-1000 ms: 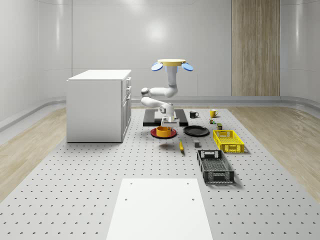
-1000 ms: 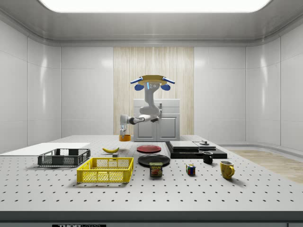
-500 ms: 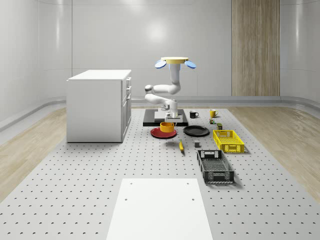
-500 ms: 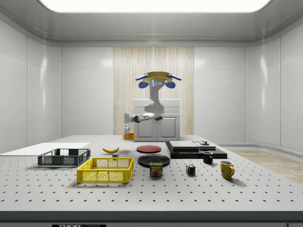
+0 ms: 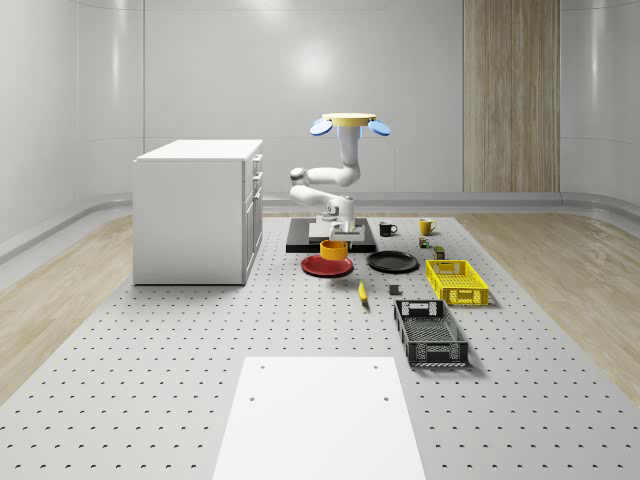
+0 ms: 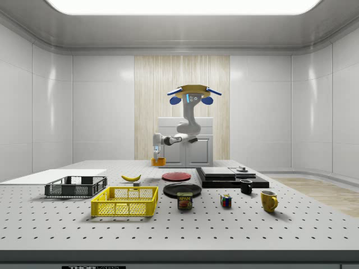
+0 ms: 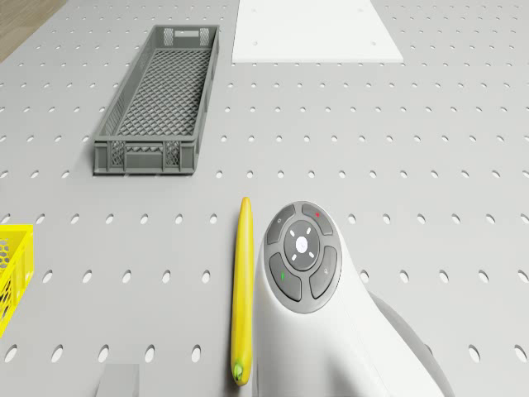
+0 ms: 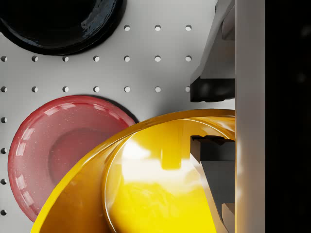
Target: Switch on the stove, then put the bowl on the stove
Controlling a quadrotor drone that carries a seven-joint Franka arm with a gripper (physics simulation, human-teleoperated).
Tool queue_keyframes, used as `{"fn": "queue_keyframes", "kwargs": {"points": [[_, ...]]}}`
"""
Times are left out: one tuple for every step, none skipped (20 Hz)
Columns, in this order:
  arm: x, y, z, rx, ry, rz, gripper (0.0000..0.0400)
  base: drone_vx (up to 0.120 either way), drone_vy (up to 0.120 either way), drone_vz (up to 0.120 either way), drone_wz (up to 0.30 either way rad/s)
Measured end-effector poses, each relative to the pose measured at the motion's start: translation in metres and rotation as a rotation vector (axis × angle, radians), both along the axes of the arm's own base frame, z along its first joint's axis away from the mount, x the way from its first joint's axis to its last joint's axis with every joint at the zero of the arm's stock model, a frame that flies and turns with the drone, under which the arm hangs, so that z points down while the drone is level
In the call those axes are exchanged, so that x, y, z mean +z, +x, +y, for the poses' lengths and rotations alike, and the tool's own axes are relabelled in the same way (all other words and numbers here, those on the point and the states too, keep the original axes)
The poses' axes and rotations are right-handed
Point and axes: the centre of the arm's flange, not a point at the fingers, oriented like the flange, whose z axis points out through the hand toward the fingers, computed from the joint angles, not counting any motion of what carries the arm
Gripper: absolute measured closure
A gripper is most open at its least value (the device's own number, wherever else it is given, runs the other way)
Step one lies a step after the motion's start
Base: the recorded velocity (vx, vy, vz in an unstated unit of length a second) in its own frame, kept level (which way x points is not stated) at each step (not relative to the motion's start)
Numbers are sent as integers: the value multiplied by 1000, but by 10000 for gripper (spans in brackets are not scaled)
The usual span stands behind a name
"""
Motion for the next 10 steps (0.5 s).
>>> {"fn": "queue_keyframes", "kwargs": {"points": [[0,0,0,0,0,0,300,-120,0,0,0],[0,0,0,0,0,0,300,-120,0,0,0],[0,0,0,0,0,0,300,-120,0,0,0],[0,0,0,0,0,0,300,-120,0,0,0],[0,0,0,0,0,0,300,-120,0,0,0],[0,0,0,0,0,0,300,-120,0,0,0],[0,0,0,0,0,0,300,-120,0,0,0],[0,0,0,0,0,0,300,-120,0,0,0],[0,0,0,0,0,0,300,-120,0,0,0],[0,0,0,0,0,0,300,-120,0,0,0]]}}
